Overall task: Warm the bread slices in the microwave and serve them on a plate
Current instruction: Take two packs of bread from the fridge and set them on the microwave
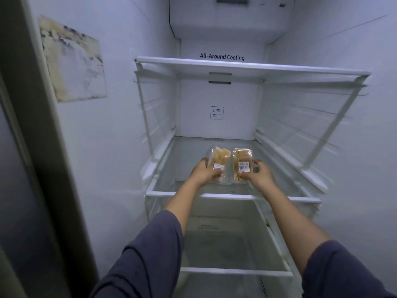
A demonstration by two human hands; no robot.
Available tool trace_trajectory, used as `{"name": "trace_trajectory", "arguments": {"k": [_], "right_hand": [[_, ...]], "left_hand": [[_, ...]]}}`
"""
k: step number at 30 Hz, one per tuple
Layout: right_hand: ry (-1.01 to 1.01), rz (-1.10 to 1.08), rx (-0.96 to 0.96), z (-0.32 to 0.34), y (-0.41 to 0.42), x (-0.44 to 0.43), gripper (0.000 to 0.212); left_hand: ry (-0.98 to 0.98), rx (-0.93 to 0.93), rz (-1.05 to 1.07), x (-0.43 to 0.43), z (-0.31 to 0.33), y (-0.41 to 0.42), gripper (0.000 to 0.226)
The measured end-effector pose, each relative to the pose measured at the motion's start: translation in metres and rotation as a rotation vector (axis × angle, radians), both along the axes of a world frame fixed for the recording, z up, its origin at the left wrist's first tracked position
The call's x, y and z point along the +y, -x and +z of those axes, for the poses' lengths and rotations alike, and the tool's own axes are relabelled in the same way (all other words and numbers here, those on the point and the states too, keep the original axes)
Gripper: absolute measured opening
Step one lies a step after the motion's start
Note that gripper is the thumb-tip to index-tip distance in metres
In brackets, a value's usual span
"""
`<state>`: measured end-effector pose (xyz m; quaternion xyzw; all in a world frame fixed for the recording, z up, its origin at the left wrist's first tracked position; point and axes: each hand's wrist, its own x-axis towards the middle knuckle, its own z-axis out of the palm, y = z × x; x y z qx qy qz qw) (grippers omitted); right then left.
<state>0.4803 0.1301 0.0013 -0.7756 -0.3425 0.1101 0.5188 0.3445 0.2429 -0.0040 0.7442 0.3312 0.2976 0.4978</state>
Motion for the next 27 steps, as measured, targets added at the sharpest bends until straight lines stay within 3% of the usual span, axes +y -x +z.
{"name": "trace_trajectory", "arguments": {"k": [7,12,17,24,27], "right_hand": [[-0.082,-0.006,0.093,0.004,0.003,-0.013,0.063],[-0.258,0.01,0.384,-0.002,0.017,-0.026,0.053],[-0.367,0.034,0.533,0.003,0.033,-0.049,0.05],[-0.49,0.061,0.677,-0.003,0.077,-0.106,0.058],[-0.517,0.076,0.704,-0.014,0.108,-0.14,0.061]], "left_hand": [[0.093,-0.117,0.012,-0.007,0.001,0.001,0.047],[0.242,-0.233,-0.042,-0.021,-0.001,0.001,0.04],[0.378,-0.322,-0.075,-0.035,0.006,0.012,0.056],[0.488,-0.427,-0.202,-0.097,0.02,0.064,0.057],[0.483,-0.441,-0.23,-0.131,0.017,0.095,0.067]]}}
